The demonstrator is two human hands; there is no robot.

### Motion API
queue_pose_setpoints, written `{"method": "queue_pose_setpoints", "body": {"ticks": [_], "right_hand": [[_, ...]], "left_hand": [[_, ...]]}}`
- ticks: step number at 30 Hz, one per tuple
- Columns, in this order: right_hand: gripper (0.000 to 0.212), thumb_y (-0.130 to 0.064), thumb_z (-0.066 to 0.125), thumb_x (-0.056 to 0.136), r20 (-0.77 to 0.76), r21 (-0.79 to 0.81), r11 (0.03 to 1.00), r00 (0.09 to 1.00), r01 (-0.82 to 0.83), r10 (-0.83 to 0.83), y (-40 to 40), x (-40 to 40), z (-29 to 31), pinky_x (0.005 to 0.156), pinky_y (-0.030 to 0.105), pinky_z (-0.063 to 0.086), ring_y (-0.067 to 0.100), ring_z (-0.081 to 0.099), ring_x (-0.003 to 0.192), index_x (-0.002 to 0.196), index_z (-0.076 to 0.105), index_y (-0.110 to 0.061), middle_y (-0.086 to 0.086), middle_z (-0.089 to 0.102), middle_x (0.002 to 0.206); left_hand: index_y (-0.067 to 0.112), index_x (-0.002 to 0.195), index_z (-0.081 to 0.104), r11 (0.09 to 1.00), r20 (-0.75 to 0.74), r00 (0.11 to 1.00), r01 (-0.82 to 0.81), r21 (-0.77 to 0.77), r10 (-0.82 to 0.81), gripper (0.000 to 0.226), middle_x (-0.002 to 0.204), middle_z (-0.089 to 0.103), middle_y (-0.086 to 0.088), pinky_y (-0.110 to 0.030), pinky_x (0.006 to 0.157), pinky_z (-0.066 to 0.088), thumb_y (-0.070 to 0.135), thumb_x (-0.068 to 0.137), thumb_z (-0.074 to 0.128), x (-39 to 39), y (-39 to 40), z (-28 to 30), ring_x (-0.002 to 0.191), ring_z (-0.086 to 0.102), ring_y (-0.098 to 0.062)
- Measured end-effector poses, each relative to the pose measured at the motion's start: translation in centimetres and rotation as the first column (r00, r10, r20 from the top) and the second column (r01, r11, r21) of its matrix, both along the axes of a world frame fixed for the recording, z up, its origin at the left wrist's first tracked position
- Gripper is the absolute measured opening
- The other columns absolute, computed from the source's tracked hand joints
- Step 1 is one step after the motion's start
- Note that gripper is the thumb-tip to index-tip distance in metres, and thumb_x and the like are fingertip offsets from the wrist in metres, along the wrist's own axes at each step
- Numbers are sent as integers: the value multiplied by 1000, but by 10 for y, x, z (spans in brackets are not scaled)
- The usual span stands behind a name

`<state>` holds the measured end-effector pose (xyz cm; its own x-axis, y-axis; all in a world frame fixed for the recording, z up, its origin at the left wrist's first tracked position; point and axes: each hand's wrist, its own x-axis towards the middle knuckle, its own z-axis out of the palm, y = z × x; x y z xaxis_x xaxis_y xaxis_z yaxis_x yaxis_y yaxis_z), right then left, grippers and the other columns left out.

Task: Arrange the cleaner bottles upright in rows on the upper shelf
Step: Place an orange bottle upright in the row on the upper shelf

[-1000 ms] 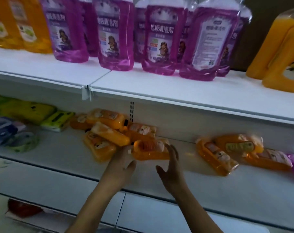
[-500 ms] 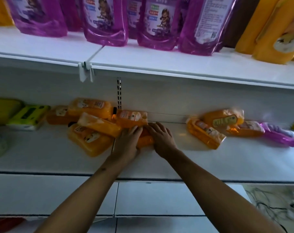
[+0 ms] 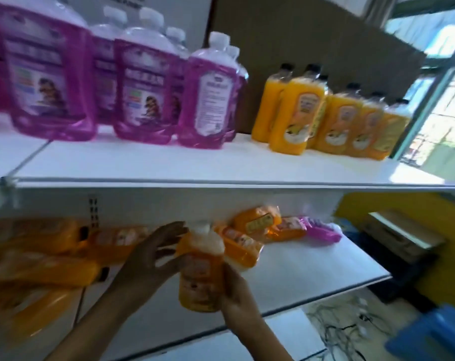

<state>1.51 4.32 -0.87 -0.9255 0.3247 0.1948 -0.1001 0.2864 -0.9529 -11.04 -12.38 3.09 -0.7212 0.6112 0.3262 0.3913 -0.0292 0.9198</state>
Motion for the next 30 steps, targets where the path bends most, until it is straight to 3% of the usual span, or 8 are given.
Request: {"method": "queue_pose_setpoints", "body": {"ticks": [4,6,8,12,16,19,26,30], "right_hand": [[48,-31,65,87,-43,-170,981,994,95,-104,17,39,28,91,32,55,22,68,111,130,56,-14,4,72,118],[58,-37,71,86,-86,-268,958,988,102,-130,24,54,39,96,41,54,30,66,116,133,53,-9,13,70,122],[67,-48,74,81,-88,-298,944,981,139,-172,31,67,47,99,43,53,28,65,118,133,53,-12,10,69,124],[73,-65,60,81,-40,105,936,942,336,-333,56,95,57,113,38,42,2,47,132,145,36,-39,-13,49,143],[103,-27,78,86,-145,218,920,943,326,-300,88,131,78,104,35,51,8,46,136,151,4,-57,-16,28,156],[106,-20,82,80,-189,360,868,937,343,-292,111,156,95,94,25,54,3,37,139,147,11,-61,-30,11,156],[103,-15,85,75,-267,381,886,949,265,-169,149,177,147,95,33,57,1,39,136,142,24,-63,-31,19,153],[101,-21,84,71,-335,464,871,942,160,6,155,163,184,91,25,57,6,38,140,145,26,-57,-29,22,155]], "left_hand": [[68,137,23,971,44,972,234,-55,-232,84,127,50,41,-20,88,51,46,77,78,39,35,5,115,55,9],[57,144,22,948,61,947,317,-26,-315,90,125,56,35,-19,85,53,35,79,79,62,56,5,113,59,5],[42,146,30,935,94,931,352,29,-353,81,121,61,30,-17,82,54,23,81,75,82,76,7,111,62,2],[37,142,37,923,158,910,369,106,-382,69,121,64,23,-17,79,54,21,83,70,107,108,11,112,63,-3],[53,145,24,889,151,877,441,123,-456,82,130,56,29,-27,90,54,35,84,74,130,135,12,119,58,-2],[64,141,20,875,71,875,471,111,-480,82,133,49,35,-20,92,51,40,83,73,147,154,21,122,53,4],[64,143,8,939,-146,935,337,74,-324,91,139,44,25,-29,96,52,54,77,70,171,180,62,122,54,-1],[63,144,4,985,-300,942,168,43,-148,95,134,50,26,-29,94,53,58,73,68,173,165,96,116,58,2]]}}
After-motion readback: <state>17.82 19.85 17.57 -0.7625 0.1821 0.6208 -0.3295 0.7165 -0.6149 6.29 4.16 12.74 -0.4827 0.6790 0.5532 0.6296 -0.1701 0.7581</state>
